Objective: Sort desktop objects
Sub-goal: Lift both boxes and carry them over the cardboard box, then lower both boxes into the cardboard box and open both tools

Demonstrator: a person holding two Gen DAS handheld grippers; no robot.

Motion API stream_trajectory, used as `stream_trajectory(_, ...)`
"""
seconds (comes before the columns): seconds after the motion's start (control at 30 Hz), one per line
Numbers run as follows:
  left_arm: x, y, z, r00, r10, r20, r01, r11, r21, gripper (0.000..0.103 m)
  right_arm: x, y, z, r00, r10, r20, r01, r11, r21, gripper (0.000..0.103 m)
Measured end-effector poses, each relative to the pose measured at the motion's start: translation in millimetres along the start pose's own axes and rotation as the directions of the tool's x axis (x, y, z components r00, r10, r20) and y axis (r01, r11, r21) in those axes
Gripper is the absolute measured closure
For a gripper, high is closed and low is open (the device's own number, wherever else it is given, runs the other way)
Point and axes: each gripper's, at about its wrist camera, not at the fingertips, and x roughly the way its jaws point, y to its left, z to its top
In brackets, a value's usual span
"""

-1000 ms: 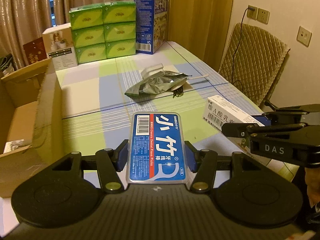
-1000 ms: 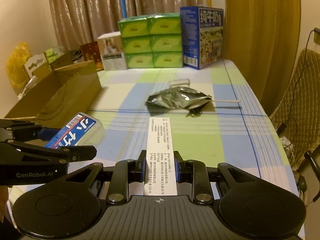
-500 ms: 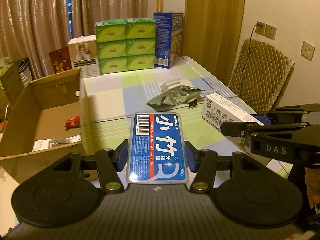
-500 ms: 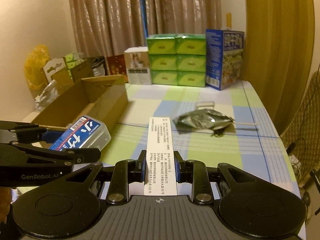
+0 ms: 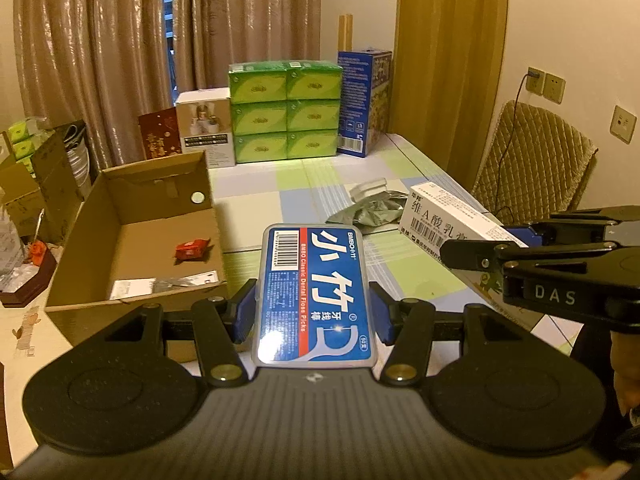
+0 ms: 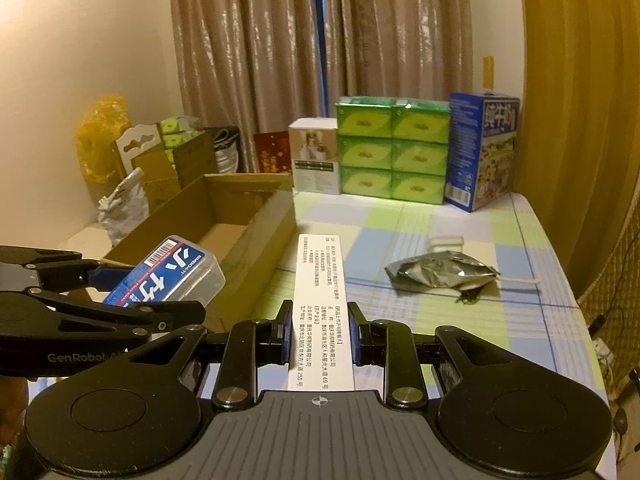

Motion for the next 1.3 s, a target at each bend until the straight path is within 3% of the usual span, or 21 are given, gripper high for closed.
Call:
stream_trajectory(0.7, -13, 62, -4, 0.997, 0.073, 0.001, -0.073, 0.995, -0.074, 0.051, 25, 38, 18, 0.998, 0.066, -0.011, -0.066, 0.996, -0.065, 0.080)
stream_trajectory(1.3, 13, 149, 14, 0.987, 0.157, -0.033, -0.160, 0.978, -0.138, 0.051, 99, 82, 64, 0.984, 0.171, -0.046, -0.173, 0.982, -0.068, 0.080)
